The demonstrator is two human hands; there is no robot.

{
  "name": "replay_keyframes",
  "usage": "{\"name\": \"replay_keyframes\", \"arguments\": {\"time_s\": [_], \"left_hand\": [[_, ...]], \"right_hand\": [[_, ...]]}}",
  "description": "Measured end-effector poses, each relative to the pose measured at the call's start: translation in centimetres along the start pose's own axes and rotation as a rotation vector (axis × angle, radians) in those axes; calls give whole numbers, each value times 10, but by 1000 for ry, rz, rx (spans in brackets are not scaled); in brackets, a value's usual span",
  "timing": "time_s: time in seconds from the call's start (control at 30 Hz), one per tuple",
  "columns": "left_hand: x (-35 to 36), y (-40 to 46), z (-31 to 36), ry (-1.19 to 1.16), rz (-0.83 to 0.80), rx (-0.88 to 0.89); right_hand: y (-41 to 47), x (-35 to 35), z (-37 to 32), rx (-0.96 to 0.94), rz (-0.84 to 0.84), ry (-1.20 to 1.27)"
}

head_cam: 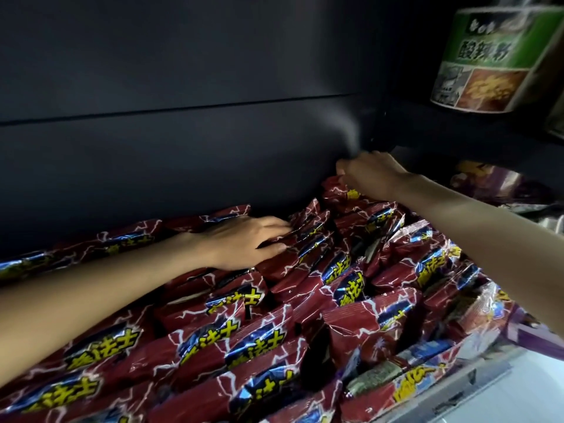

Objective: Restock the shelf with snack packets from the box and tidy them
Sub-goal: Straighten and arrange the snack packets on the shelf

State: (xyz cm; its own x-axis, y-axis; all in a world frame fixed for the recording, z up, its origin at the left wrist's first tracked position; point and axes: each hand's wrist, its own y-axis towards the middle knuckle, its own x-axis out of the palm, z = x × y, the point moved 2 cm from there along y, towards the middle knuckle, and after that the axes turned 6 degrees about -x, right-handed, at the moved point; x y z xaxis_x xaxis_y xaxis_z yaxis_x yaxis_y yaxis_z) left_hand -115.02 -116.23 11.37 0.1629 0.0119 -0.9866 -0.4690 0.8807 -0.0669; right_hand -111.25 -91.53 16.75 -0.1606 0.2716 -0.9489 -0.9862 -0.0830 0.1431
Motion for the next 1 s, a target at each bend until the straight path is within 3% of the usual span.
{"name": "replay_keyframes", "arguments": {"time_s": [0.27,0.47,0.67,0.87,1.0], "left_hand": [[-2,0,4,-19,18,53],[-1,-1,1,-31,-23,27],[-1,-2,1,-3,-48,17],[-8,-11,-5,83,87,-22],[-11,-22,-10,29,59,-16]], "right_hand": [[15,-3,-40,-110,142,-8],[26,-3,-75,-262,119,284],[33,-5,-89,-316,119,179],[23,4,-73,-272,121,98],[31,7,-80,-247,96,67]]}}
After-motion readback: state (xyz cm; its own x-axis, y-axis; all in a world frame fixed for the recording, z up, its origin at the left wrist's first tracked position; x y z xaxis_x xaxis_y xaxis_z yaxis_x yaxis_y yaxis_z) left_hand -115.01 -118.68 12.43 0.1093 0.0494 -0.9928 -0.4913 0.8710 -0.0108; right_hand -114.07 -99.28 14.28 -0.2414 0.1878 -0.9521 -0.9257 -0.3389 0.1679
